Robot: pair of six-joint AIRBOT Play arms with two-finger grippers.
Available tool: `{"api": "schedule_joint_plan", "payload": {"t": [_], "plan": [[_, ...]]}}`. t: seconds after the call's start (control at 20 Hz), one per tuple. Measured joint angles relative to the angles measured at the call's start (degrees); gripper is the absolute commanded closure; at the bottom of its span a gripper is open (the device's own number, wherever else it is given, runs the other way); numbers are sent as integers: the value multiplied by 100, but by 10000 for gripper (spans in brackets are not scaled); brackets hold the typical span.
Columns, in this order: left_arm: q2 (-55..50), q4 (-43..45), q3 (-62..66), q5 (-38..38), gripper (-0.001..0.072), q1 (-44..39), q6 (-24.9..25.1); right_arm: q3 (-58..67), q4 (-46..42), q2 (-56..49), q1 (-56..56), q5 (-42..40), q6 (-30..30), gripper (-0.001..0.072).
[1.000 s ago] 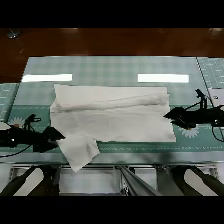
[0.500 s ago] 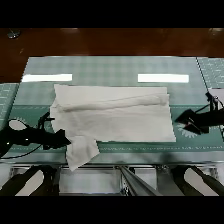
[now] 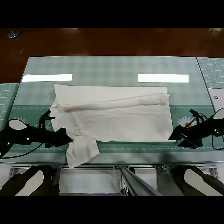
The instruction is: Fold the shirts.
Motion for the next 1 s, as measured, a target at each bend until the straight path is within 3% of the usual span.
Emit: {"api": "schedule_joint_plan", "payload": {"t": [0.15,0.2,0.25,0.3,0.7,1.0], "plan": [[-2,-90,0,26,679,0,4,68,605,-251,87,-282,-133,120],[0,-111,0,55,679,0,11,111,782,-313,105,-422,-177,304],[0,-127,0,90,679,0,20,157,852,-367,116,-586,-229,616],[-2,-157,0,153,679,0,20,195,935,-402,118,-693,-278,687],[-35,-275,916,317,679,7,114,831,1757,-494,142,-737,-796,687],[-623,-444,1952,1069,679,0,-7,1663,2361,-699,142,-1405,-1021,687]]}}
